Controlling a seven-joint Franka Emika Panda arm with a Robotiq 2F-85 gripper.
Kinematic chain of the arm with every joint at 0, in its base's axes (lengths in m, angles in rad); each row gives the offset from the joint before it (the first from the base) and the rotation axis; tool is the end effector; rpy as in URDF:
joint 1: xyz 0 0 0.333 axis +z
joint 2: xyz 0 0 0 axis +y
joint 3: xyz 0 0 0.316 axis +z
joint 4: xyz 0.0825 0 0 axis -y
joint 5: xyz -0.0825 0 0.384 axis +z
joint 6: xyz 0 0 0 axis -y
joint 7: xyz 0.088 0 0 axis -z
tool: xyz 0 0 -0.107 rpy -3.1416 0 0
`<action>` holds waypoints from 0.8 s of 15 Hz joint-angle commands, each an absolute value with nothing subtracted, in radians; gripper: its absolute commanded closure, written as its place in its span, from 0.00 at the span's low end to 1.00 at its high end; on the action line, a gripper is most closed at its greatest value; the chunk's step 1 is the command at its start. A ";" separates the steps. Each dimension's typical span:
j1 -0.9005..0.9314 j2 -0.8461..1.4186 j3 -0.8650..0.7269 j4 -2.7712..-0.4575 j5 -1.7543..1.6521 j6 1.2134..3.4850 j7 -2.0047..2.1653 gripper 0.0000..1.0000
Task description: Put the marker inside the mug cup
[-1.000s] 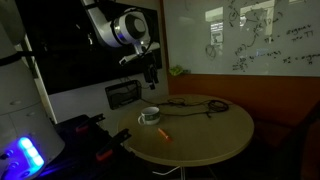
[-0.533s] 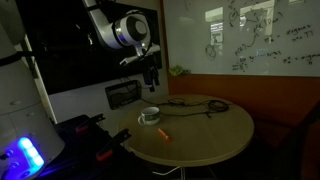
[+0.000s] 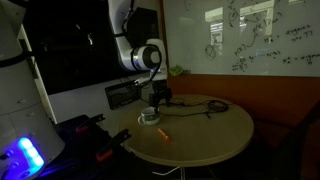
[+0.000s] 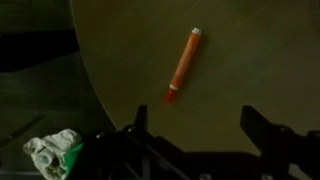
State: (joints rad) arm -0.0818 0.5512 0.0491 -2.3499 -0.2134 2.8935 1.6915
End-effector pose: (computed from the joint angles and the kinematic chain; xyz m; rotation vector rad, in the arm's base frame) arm 0.4937 -0.0012 0.0984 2.2573 -2.1548 0.0252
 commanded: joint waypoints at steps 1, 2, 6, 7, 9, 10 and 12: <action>0.018 0.717 0.005 -2.227 0.023 2.966 1.640 0.00; 0.029 0.762 0.013 -2.191 0.082 2.971 1.611 0.00; 0.094 0.877 -0.030 -2.086 0.224 2.963 1.569 0.00; 0.091 0.893 -0.032 -2.070 0.248 2.961 1.549 0.00; 0.119 0.911 -0.067 -2.057 0.277 2.967 1.542 0.00; 0.111 0.919 -0.064 -2.050 0.288 2.960 1.529 0.00; 0.127 0.932 -0.081 -2.051 0.303 2.968 1.519 0.00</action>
